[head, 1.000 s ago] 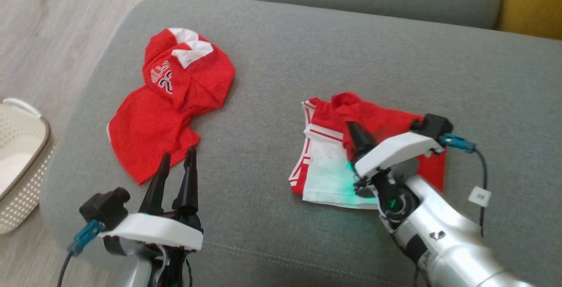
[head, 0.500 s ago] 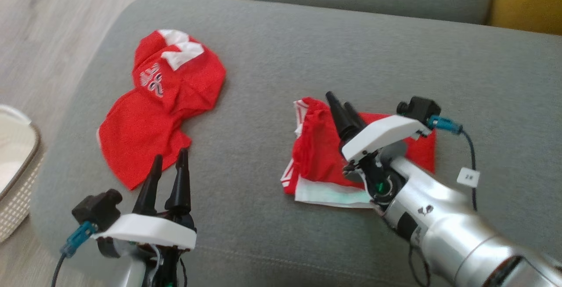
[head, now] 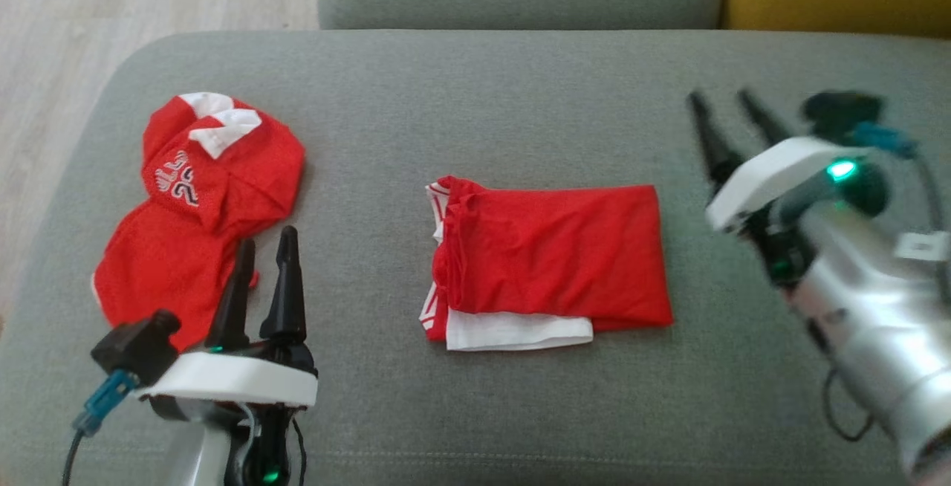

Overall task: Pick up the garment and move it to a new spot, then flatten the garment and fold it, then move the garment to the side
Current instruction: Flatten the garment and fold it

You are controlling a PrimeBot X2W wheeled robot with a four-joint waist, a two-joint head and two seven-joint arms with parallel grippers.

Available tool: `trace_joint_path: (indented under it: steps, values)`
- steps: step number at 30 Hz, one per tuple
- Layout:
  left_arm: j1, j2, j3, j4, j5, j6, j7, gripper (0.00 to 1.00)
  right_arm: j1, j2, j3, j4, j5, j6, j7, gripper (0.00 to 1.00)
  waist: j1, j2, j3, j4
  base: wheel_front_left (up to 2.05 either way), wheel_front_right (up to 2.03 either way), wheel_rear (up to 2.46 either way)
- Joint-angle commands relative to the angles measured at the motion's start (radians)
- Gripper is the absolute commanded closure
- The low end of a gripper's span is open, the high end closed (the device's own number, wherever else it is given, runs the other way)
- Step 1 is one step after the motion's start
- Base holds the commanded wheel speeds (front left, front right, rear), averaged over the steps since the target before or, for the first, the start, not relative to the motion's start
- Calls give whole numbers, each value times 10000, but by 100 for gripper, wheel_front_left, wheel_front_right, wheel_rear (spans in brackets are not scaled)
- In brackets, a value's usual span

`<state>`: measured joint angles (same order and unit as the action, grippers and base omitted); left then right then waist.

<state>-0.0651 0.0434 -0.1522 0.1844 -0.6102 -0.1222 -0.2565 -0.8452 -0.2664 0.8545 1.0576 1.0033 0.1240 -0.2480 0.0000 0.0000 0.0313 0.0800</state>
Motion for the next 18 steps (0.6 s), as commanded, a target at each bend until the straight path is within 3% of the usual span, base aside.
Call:
trace_joint_path:
  steps: [1,6,10,12,18]
  values:
    - [-366,68,370,-413,21,20,-53,0,297,-168,-666,-678,-583,67,-135,0,0,0,49,-92,0,0,0]
    - [-312,68,478,-642,211,5,-53,0,2477,-671,-4019,-3284,-3634,67,-136,0,0,0,129,-191,0,0,0]
    - [-160,68,554,-805,489,-15,-53,0,4620,-19,-6490,-5543,-6054,67,-136,0,0,0,169,-183,0,0,0]
    - [-89,68,538,-887,744,-27,-53,0,5508,508,-7346,-6491,-6992,67,-136,0,0,0,204,-159,0,0,0]
    - [64,68,446,-979,1237,-54,-53,0,6845,1499,-8403,-7954,-8458,67,-137,0,0,0,277,-111,0,0,0]
